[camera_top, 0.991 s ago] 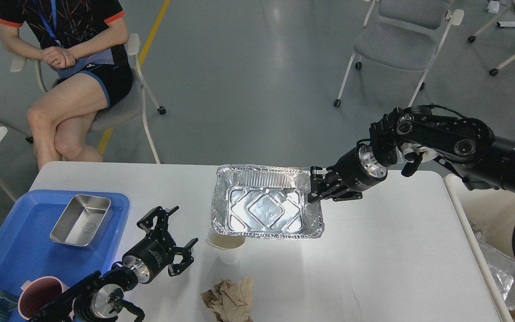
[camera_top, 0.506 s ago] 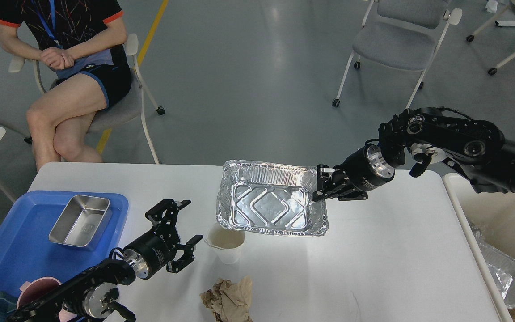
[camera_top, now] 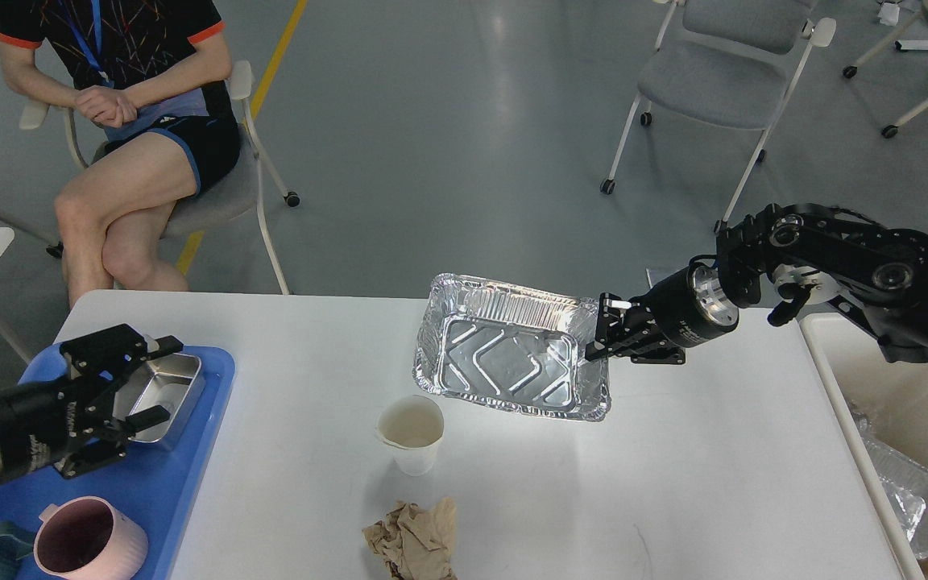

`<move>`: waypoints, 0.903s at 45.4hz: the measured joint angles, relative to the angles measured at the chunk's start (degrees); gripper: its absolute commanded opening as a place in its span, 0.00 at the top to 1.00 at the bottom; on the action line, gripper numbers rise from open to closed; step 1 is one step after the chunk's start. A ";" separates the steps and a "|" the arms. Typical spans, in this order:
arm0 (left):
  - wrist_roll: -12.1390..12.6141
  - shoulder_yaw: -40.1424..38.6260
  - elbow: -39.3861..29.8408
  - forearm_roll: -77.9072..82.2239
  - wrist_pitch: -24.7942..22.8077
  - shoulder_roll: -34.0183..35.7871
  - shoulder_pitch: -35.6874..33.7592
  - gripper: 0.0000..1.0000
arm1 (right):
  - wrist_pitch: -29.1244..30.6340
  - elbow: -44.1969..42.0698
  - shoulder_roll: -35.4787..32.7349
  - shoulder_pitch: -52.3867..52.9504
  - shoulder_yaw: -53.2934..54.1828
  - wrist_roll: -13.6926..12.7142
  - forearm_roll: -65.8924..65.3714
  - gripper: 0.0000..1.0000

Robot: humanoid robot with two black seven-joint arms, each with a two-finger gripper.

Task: Tidy desktop
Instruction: 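Reach the left gripper to the white paper cup and grasp it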

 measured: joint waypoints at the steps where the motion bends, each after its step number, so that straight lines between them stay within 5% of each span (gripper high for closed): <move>1: 0.10 0.00 -0.40 0.01 -0.85 1.42 -0.44 0.05 | -0.05 0.00 -0.22 -0.04 0.28 0.00 -0.02 1.00; 7: 0.30 -0.14 -2.13 0.19 -7.76 9.08 -2.64 0.05 | -0.09 -0.05 -1.07 -0.20 0.98 0.00 -0.07 1.00; 13: 1.29 -0.26 -2.19 5.39 -10.37 8.64 -3.98 0.05 | -0.06 -0.06 -1.22 -0.23 1.10 0.00 -0.10 1.00; 19: 4.17 -0.19 -0.95 16.81 -9.09 -0.58 -5.61 0.05 | 0.04 -0.02 -1.37 -0.24 1.84 0.00 -0.07 1.00; 31: 17.26 1.90 8.27 27.53 -7.77 -23.21 -10.45 0.05 | 0.15 0.53 -3.20 -0.50 2.72 0.00 -0.03 1.00; 41: 19.69 9.37 15.79 27.80 -7.32 -35.77 -19.34 0.05 | 0.29 0.62 -4.11 -1.48 2.74 0.00 -0.02 1.00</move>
